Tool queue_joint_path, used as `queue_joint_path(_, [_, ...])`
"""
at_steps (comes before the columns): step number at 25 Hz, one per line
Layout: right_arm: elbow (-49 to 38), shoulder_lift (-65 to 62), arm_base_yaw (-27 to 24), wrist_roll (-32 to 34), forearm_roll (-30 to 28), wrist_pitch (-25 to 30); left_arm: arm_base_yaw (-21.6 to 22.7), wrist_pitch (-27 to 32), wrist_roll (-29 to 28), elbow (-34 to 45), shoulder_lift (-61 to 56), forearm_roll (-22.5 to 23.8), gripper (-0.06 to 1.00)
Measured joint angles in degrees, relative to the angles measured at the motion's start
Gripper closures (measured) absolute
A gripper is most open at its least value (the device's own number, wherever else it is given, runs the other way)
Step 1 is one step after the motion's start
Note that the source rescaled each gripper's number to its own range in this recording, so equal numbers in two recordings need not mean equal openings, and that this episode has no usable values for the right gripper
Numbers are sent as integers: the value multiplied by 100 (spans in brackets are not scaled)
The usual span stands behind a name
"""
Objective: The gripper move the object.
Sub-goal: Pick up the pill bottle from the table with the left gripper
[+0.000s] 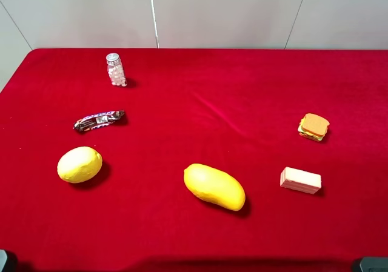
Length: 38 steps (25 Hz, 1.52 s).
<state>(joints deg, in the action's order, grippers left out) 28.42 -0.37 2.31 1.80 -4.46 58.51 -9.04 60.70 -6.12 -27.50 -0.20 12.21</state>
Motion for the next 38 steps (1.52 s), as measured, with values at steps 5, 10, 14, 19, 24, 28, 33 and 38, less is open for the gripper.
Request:
queue_joint_path(5, [0, 0, 0, 0, 0, 0, 0, 0, 0, 0, 0, 0, 16])
queue_joint_path(10, [0, 0, 0, 0, 0, 0, 0, 0, 0, 0, 0, 0, 16])
queue_joint_path(14, [0, 0, 0, 0, 0, 0, 0, 0, 0, -12, 72, 0, 16])
queue_joint_path(19, [0, 0, 0, 0, 0, -6, 0, -71, 0, -238, 910, 0, 16])
queue_joint_path(24, [0, 0, 0, 0, 0, -6, 0, -516, 65, -490, 1842, 0, 16])
queue_joint_path(28, [0, 0, 0, 0, 0, -6, 0, -958, 196, -675, 2592, 0, 16])
queue_joint_path(33, [0, 0, 0, 0, 0, -6, 0, -1479, 437, -971, 3612, 0, 16])
queue_joint_path(38, [0, 0, 0, 0, 0, -6, 0, -1833, 657, -1361, 4617, 0, 16])
